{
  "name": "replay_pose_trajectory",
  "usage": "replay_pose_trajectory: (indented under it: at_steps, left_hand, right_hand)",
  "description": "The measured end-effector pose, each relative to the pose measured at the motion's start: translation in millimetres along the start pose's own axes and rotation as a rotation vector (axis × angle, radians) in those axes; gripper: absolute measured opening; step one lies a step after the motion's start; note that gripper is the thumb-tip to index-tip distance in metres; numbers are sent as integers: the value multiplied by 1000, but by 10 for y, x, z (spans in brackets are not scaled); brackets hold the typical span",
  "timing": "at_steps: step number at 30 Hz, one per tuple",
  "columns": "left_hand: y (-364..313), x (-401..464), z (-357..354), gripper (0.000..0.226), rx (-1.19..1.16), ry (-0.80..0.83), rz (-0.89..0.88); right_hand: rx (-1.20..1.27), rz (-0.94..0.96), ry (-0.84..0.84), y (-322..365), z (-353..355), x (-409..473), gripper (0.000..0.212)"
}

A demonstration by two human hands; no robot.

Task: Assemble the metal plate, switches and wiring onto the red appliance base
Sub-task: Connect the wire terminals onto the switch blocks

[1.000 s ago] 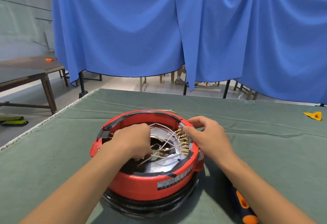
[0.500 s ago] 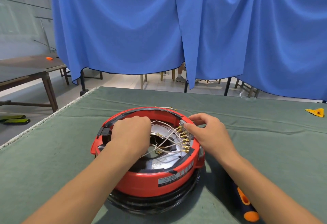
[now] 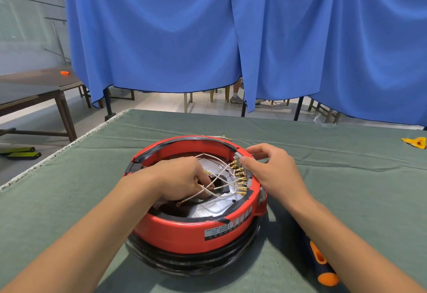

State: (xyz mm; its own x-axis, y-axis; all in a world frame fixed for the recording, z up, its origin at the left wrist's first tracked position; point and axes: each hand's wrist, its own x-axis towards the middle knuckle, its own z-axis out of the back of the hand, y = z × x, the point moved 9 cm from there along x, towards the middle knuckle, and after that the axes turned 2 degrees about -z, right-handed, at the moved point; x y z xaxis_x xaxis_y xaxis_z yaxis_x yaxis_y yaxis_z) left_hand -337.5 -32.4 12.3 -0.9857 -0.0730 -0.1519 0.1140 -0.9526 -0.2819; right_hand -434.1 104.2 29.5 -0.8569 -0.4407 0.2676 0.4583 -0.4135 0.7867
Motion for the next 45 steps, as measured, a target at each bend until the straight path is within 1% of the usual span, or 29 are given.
replay_pose_trajectory:
  at_steps: [2,4,9,12,14,16,23,27,31,36,38,40,42,45]
  left_hand:
    - [3,13,5,32,143,-16,36]
    - [-3,24,22,37,211,-46,59]
    - [-24,-16,77,26,314,-129,110]
    - [-4,-24,165,19,223,-203,85]
    - [46,-34,227,25,58,-231,65]
    - [78,-60,303,21,-74,-255,28]
    - [145,-262,772,15,-308,-463,-36]
    - [156,-289,842,12,-396,-585,-44]
    - [145,-347,916,15,-520,-743,-97]
    - [132,-505,1062,13,-620,-944,-155]
    - [116,-556,1086,13,-634,-987,-170]
    - [47,-562,1071,13,-604,-989,-189]
    - [-51,-542,1030,12,-542,-972,-213]
    - [-188,-508,965,11,-434,-944,-236]
  right_hand:
    - [0,-2,-1,-6,9,3,13]
    - [0,-3,0,-14,15,4,12]
    - [16,-1,-2,-1,14,-4,14]
    - [22,-2,-9,-13,19,-13,13]
    - [21,-4,-7,-28,16,-17,11]
    - [25,-3,-8,-30,16,-16,10]
    - [44,-7,-11,-22,18,2,12]
    - [48,-6,-16,-31,15,-14,14]
    - [49,-4,-19,-11,16,-19,11]
    - [49,-6,-16,11,17,-25,10]
    - [49,1,-21,19,20,-27,10]
    - [30,5,-20,22,15,-33,12]
    - [4,8,-33,22,20,-46,19]
    - [-15,67,-144,123,133,-77,29]
